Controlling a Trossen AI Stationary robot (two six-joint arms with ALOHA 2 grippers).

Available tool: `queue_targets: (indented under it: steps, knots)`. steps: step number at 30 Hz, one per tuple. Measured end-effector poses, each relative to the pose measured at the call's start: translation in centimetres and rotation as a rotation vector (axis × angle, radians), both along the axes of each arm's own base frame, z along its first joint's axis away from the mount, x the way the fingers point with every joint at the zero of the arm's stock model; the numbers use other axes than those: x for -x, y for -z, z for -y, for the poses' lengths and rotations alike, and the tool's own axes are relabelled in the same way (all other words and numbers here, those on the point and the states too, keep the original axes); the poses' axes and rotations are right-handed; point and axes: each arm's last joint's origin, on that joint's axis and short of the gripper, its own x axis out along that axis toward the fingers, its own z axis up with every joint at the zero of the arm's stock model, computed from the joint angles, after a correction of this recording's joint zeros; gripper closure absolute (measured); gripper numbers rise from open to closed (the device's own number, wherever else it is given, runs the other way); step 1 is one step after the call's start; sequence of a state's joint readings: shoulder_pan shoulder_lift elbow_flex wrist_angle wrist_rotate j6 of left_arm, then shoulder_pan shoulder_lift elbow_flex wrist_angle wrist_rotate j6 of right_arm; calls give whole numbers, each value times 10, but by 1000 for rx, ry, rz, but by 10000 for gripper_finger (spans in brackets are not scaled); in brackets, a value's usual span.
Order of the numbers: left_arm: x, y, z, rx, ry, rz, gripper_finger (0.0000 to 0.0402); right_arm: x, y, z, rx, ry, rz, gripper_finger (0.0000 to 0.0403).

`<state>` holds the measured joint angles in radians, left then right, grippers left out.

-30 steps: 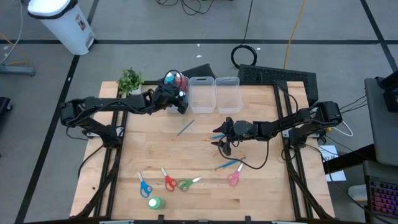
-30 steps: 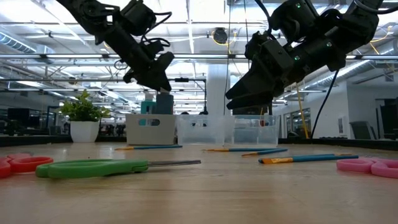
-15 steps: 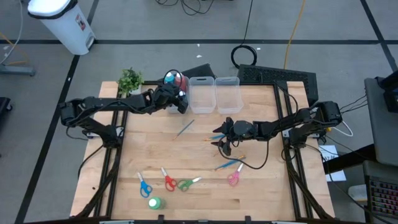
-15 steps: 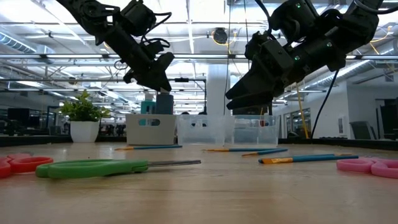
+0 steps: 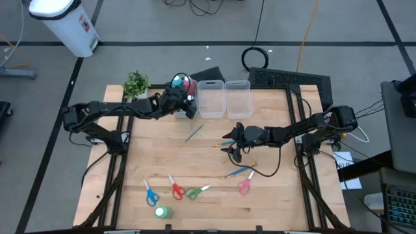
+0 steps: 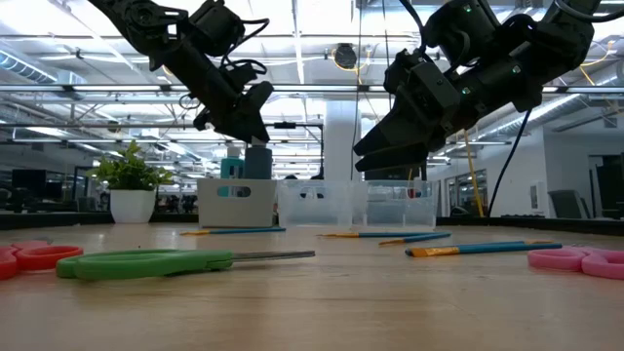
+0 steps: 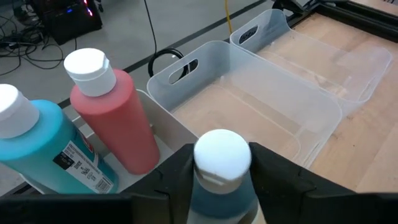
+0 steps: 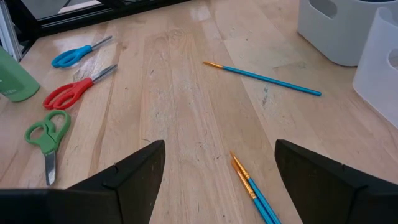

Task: Pick & Place Paint Supplies
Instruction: Put the black paint bottles into the gray bin, then put the green paint bottles into the gray bin

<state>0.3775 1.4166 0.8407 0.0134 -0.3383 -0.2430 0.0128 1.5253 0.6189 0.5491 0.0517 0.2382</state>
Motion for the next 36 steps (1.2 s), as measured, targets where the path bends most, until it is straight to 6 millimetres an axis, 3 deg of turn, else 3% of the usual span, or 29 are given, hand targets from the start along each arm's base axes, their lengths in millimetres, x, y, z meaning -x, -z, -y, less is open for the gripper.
queue_targets:
  steps: [7, 13, 36]
  knots:
    - [0, 0, 0, 0, -1, 1, 171, 0, 0, 0, 0, 0, 0, 110]
    - [2, -5, 1, -18, 18, 0, 139, 0, 0, 0, 0, 0, 0, 110]
    - [21, -49, 37, -77, 148, 120, 133, 0, 1, 0, 1, 1, -8, 110]
